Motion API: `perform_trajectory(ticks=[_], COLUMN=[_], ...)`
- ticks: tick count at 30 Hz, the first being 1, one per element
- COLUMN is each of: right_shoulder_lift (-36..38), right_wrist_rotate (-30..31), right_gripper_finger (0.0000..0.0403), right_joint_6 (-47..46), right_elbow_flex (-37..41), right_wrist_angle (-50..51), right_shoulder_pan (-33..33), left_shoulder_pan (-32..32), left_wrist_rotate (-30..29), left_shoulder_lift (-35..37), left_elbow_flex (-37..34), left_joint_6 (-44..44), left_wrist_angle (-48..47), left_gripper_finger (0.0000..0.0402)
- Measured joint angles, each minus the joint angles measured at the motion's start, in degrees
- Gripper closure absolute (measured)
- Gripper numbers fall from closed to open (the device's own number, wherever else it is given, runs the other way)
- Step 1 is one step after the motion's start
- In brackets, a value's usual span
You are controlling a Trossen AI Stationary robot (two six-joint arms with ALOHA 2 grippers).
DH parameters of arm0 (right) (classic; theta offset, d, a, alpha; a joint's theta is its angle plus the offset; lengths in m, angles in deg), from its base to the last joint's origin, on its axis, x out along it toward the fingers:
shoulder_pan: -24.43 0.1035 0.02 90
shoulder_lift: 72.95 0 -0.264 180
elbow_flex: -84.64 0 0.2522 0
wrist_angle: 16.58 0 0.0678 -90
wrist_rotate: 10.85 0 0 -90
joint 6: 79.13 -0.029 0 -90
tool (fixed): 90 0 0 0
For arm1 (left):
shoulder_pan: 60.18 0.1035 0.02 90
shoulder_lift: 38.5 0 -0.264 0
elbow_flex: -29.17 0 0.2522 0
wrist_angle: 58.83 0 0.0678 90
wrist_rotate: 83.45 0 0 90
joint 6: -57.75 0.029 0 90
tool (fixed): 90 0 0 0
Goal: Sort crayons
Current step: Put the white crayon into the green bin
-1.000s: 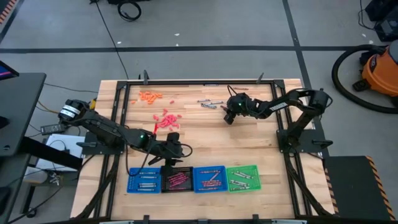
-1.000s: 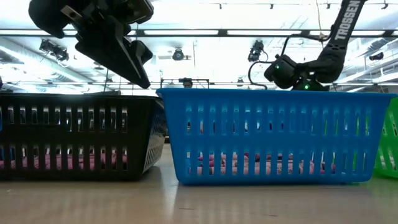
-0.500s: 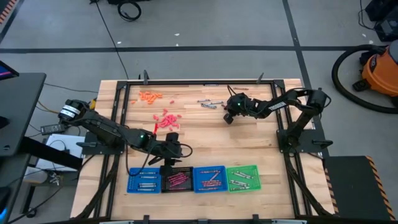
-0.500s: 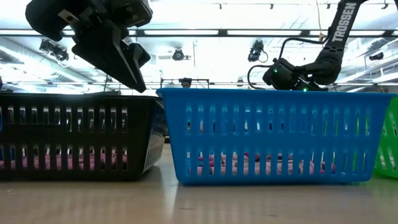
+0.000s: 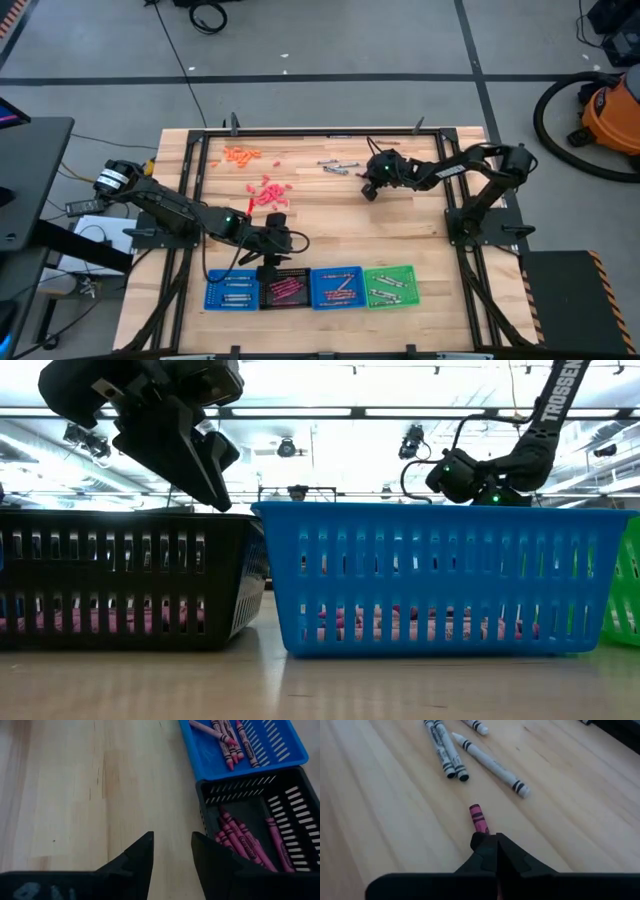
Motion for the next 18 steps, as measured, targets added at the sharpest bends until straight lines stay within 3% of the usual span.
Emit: perform_trajectory(ticks=[12, 18], right_shoulder_lift=[5.3, 8.2], right_wrist_rotate=[-0.1, 4.8], right_gripper_finger=[0.0398, 0.0395], right_joint_6=[0.1, 0.5], right_elbow_flex=[0.0, 0.0], right_wrist_angle=[1.5, 2.6], right_shoulder_pan=[3.2, 3.0], left_shoulder_pan=[0.5, 1.3], left_wrist_rotate=[-2.5, -3.6], left_shoulder_lift=[0.0, 0.0], left_elbow_flex=[0.0, 0.0], left_joint_6=[0.1, 1.7], left_wrist_angle=[0.0, 0.4], left_gripper_finger=[0.0259, 0.0259])
